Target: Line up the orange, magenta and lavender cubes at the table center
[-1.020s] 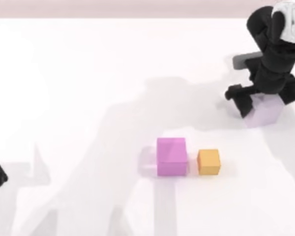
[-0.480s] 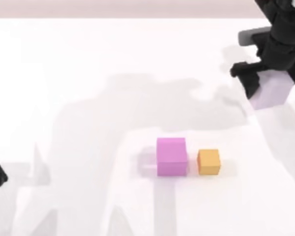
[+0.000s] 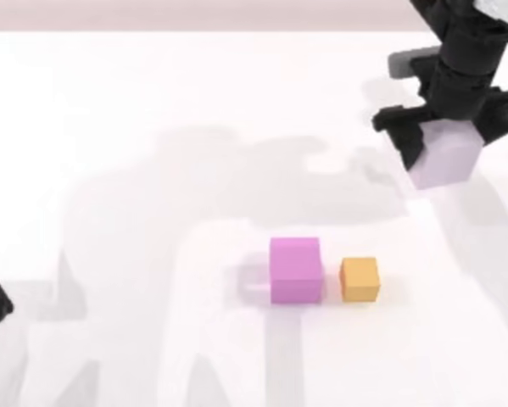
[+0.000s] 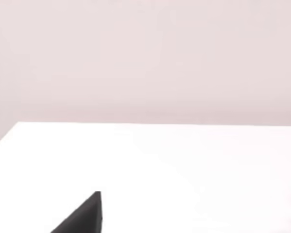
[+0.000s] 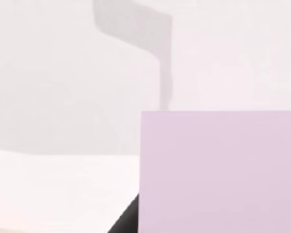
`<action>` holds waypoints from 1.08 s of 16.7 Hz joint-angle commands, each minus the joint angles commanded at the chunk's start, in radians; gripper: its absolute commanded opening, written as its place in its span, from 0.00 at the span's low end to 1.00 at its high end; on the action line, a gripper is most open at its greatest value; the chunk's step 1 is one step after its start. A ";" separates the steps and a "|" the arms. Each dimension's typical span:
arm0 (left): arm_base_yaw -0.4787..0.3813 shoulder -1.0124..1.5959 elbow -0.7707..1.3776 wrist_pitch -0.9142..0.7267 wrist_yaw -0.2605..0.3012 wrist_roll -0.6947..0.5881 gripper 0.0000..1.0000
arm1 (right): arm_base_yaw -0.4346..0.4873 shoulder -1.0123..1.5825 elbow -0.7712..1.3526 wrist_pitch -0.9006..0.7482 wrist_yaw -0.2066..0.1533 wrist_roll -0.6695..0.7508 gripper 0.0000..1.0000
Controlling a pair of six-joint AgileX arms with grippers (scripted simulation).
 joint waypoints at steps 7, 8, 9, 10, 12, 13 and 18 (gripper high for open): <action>0.000 0.000 0.000 0.000 0.000 0.000 1.00 | 0.326 0.244 0.491 -0.245 0.004 0.466 0.00; 0.000 0.000 0.000 0.000 0.000 0.000 1.00 | 0.379 0.280 0.574 -0.283 0.004 0.546 0.00; 0.000 0.000 0.000 0.000 0.000 0.000 1.00 | 0.429 0.312 0.649 -0.318 0.005 0.621 0.00; 0.000 0.000 0.000 0.000 0.000 0.000 1.00 | 0.477 0.342 0.714 -0.350 0.006 0.686 0.00; 0.000 0.000 0.000 0.000 0.000 0.000 1.00 | 0.558 0.388 0.814 -0.402 0.008 0.786 0.00; 0.000 0.000 0.000 0.000 0.000 0.000 1.00 | 0.588 0.404 0.847 -0.421 0.009 0.820 0.00; 0.000 0.000 0.000 0.000 0.000 0.000 1.00 | 0.626 0.423 0.887 -0.443 0.011 0.860 0.00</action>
